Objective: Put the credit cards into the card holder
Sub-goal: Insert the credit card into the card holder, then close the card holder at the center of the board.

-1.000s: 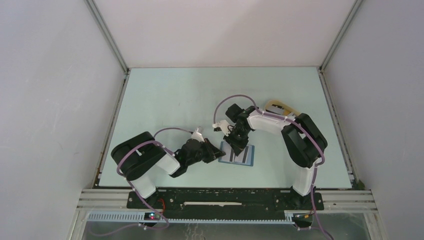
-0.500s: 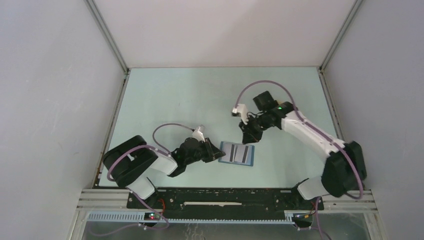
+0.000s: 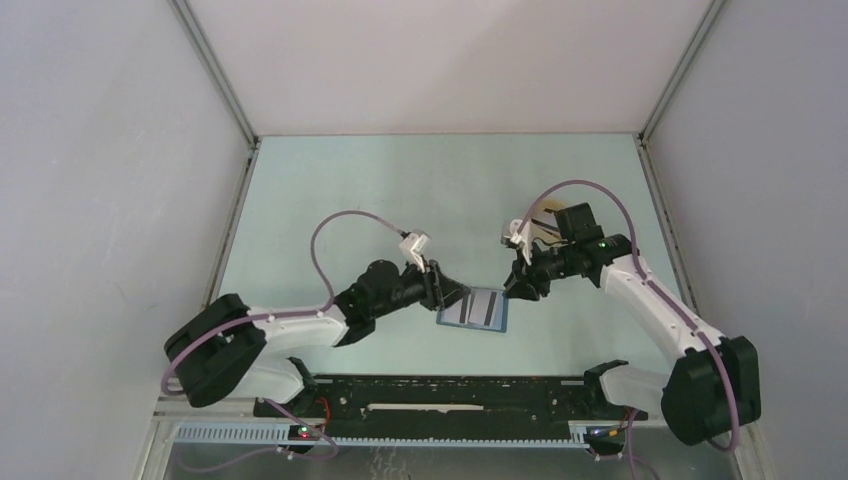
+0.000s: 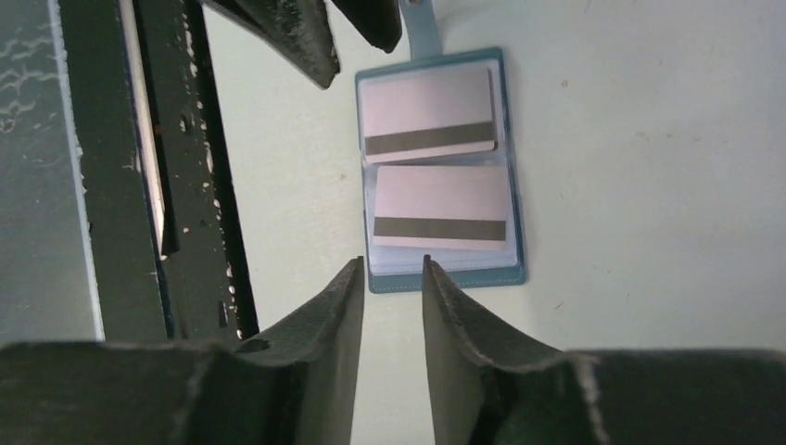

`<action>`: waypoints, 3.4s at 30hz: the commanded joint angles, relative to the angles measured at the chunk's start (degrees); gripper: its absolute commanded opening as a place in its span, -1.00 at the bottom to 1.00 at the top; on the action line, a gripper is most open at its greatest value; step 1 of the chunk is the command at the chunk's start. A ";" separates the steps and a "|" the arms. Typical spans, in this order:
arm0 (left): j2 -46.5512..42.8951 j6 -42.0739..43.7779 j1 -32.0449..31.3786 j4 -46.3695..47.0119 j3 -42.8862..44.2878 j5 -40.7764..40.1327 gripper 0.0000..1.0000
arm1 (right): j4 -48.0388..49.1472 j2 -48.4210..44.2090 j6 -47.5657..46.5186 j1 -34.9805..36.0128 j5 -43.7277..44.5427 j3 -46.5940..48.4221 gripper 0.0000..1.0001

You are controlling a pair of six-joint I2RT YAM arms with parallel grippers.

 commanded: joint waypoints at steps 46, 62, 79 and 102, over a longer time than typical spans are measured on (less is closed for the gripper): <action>28.34 0.83 -6.79 -39.55 35.84 -10.90 0.45 | -6.20 21.28 14.84 -3.52 9.30 11.03 -0.16; 26.15 -1.65 -7.69 -40.19 34.07 -7.06 0.33 | -6.40 21.61 14.95 -3.76 9.48 11.03 -0.16; 21.38 -4.96 -8.04 -32.02 28.55 -6.54 0.31 | -6.35 22.26 15.27 -4.08 9.74 10.98 -0.17; -17.91 12.27 -6.17 -12.18 -4.77 -27.10 0.99 | -1.18 -2.92 -22.68 -0.14 -2.96 -5.08 -0.07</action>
